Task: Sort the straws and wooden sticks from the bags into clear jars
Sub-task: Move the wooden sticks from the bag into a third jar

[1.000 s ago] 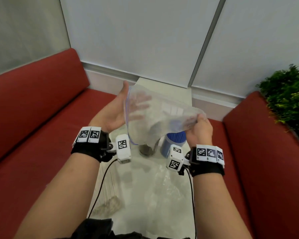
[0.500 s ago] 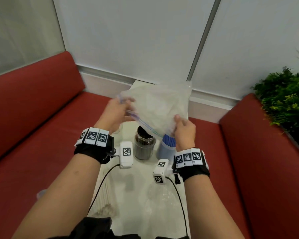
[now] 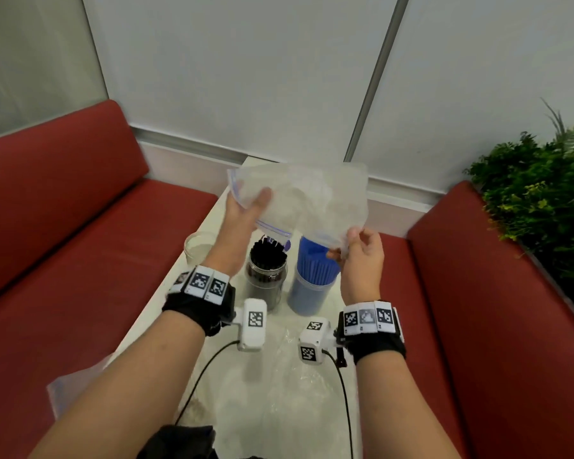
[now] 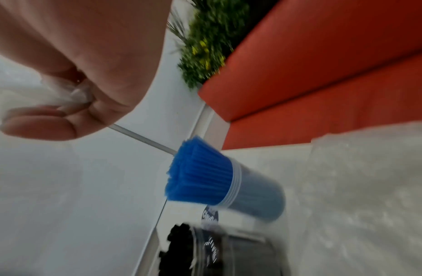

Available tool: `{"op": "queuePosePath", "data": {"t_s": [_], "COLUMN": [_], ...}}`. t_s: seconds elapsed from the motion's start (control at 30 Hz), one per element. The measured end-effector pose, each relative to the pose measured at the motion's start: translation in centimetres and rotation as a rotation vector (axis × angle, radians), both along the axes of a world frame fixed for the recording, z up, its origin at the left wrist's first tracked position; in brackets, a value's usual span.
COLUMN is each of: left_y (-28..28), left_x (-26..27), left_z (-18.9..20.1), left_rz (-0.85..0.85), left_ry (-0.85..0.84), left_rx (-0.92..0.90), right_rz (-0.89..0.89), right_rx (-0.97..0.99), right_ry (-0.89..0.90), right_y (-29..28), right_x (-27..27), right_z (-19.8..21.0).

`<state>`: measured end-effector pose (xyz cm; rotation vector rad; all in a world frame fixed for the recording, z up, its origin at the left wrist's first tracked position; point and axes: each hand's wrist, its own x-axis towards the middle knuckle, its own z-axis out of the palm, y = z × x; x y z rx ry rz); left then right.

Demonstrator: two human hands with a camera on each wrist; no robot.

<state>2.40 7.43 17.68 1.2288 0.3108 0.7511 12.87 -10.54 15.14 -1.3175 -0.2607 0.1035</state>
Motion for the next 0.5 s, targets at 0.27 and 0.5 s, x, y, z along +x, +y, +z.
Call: {"op": "queuePosePath", "data": {"t_s": [0.27, 0.5], "left_y": [-2.1, 0.1], "left_x": [-0.3, 0.9], "left_z": [-0.6, 1.1], "left_rz": [-0.685, 0.112], "left_ry": [0.247, 0.165], "left_rx": [-0.361, -0.244], "right_rz": [-0.382, -0.412], "right_rx": [-0.206, -0.323], "right_ry": [-0.173, -0.292], "right_y": [-0.5, -1.2], "right_x": [-0.5, -1.4], "right_z": [0.8, 0.7]}}
